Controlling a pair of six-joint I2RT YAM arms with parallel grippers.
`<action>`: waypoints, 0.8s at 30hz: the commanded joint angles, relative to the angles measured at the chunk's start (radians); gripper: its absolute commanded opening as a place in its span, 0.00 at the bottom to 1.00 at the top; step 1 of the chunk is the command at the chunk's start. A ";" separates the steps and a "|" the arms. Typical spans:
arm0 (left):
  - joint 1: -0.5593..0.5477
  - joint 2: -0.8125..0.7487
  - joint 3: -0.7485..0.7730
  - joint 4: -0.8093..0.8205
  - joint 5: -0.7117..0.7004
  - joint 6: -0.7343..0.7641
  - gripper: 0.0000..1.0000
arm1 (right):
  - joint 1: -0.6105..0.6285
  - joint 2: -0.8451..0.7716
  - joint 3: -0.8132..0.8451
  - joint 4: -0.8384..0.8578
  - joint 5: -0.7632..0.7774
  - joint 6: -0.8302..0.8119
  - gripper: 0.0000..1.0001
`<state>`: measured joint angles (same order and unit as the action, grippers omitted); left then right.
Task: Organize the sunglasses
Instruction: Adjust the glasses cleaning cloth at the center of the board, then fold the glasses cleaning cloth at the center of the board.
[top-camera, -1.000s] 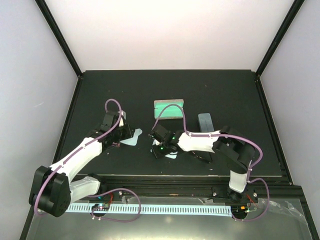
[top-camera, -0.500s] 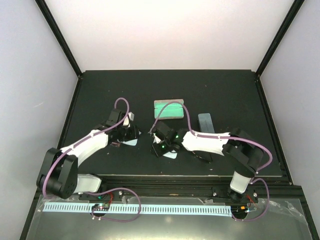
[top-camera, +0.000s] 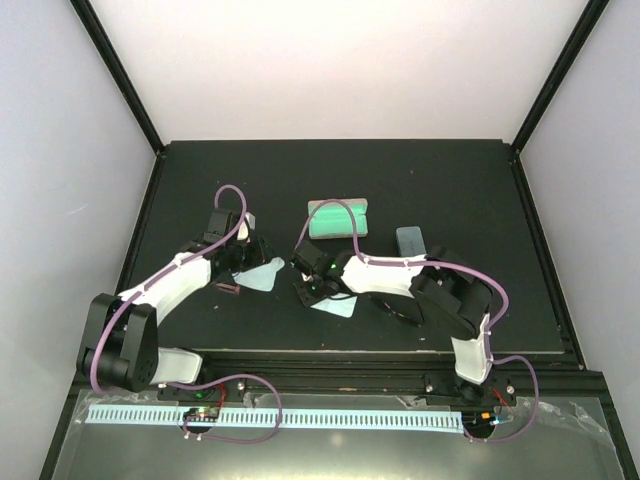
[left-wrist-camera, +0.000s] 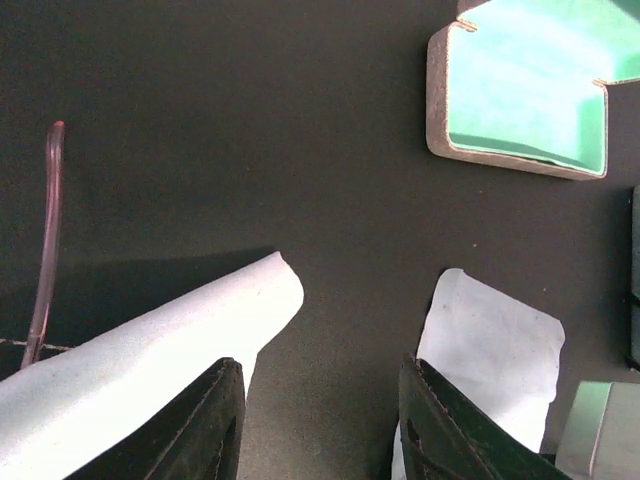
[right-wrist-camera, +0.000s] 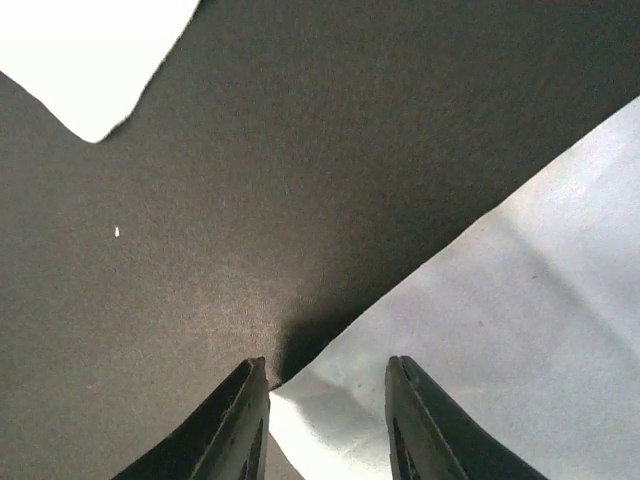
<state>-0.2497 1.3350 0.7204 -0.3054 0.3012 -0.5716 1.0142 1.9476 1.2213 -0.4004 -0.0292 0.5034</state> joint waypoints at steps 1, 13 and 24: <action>0.006 -0.003 0.025 0.016 -0.005 -0.002 0.43 | 0.012 -0.006 -0.038 -0.015 -0.075 -0.001 0.34; 0.004 0.026 0.012 0.040 0.027 0.005 0.43 | 0.030 -0.062 -0.101 0.037 -0.332 -0.053 0.33; -0.081 0.217 0.138 0.043 0.182 0.116 0.45 | -0.064 -0.285 -0.189 0.075 0.156 0.156 0.34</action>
<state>-0.2901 1.4918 0.7624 -0.2790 0.4137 -0.5205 1.0019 1.7210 1.0492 -0.3222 -0.1196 0.5564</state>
